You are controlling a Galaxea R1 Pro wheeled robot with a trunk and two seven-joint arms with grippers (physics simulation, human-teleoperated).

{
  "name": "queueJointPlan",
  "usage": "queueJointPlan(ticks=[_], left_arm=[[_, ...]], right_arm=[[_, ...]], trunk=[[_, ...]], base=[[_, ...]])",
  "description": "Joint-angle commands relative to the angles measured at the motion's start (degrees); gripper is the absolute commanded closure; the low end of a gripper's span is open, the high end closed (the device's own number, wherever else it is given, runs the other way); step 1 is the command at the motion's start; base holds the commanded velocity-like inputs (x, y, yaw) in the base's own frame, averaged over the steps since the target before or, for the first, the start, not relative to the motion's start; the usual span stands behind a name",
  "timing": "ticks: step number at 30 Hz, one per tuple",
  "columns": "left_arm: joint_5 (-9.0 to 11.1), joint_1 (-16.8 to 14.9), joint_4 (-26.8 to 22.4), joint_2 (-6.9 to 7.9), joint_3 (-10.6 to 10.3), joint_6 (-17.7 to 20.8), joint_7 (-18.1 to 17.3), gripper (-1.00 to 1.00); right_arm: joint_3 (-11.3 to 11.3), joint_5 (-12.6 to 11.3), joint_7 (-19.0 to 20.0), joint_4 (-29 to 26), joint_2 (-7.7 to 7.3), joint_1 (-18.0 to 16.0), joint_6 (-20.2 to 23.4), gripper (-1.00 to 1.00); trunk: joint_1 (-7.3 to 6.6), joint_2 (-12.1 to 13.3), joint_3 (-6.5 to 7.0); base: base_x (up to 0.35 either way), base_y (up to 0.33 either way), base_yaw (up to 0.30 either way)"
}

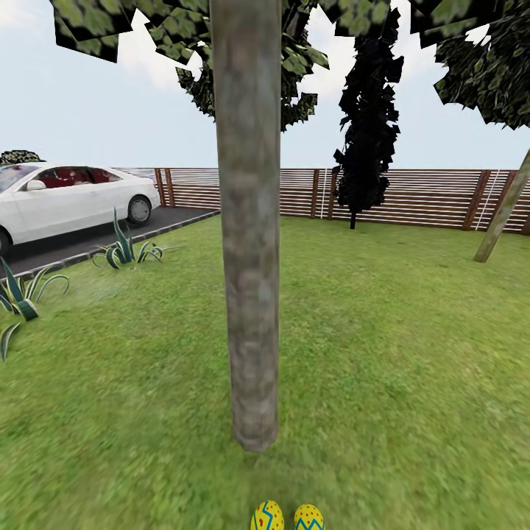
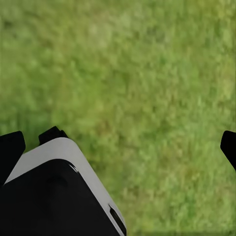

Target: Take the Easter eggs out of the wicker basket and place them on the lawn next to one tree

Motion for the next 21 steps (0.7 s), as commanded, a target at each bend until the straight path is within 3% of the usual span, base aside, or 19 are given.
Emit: queueJointPlan(ticks=[1,21], left_arm=[[0.32,-0.03,-0.16,0.02,-0.5,-0.06,0.39,-1.0],[0.32,-0.03,-0.18,0.0,-0.45,-0.06,0.39,-1.0]], right_arm=[[-0.1,-0.26,0.07,0.21,0.0,-0.1,-0.49,-1.0],[-0.1,-0.25,0.07,0.21,0.0,-0.09,-0.49,-1.0]], trunk=[[0.01,-0.08,-0.09],[0.01,-0.08,-0.09]], base=[[0.0,0.0,0.0],[0.0,0.0,0.0]])
